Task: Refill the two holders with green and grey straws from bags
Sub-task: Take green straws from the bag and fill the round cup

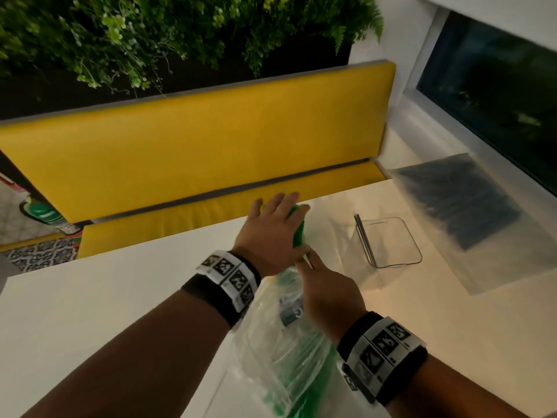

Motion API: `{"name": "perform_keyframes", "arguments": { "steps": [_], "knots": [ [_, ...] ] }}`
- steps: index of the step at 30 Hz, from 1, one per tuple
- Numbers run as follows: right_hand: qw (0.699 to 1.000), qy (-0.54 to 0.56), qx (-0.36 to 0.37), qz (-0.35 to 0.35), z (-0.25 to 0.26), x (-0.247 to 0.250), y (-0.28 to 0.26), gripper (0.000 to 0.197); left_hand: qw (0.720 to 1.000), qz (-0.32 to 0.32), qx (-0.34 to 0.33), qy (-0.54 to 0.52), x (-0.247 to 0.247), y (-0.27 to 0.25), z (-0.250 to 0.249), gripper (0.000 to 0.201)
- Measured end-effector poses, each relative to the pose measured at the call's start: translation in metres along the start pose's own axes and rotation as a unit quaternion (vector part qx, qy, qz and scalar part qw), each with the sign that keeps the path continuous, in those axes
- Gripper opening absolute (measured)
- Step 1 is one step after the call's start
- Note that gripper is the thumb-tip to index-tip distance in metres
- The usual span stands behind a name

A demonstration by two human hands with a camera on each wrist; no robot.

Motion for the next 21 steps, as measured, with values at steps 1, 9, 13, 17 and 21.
{"name": "perform_keyframes", "arguments": {
  "steps": [1,9,13,17,21],
  "knots": [
    [1.0,-0.001,0.002,-0.003,0.0,0.0,0.0,0.071,1.0,0.007,-0.005,0.024,-0.006,0.001,-0.002,0.07],
    [0.997,0.076,-0.022,-0.002,-0.014,-0.006,-0.008,0.088,0.994,-0.105,0.039,-0.012,0.021,0.001,-0.004,0.052],
    [0.974,0.218,-0.045,-0.04,-0.029,-0.013,-0.023,0.08,0.952,-0.188,-0.066,-0.232,0.042,-0.074,-0.051,0.014],
    [0.927,0.372,-0.027,-0.021,-0.032,-0.009,-0.042,0.08,0.921,0.062,0.144,-0.356,-0.055,-0.134,-0.061,0.019],
    [0.927,0.373,0.024,-0.025,-0.037,-0.014,-0.061,0.066,0.828,0.139,0.33,-0.432,-0.14,-0.155,-0.039,0.025]
  ]
}}
Point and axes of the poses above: each hand's wrist, its own y-axis towards the middle knuckle, its own x-axis out of the back of the hand, z = x × y, the point moved 5 cm from there along y, towards the middle knuckle, and after that the axes turned 5 degrees about -y, right-handed, at the moved point
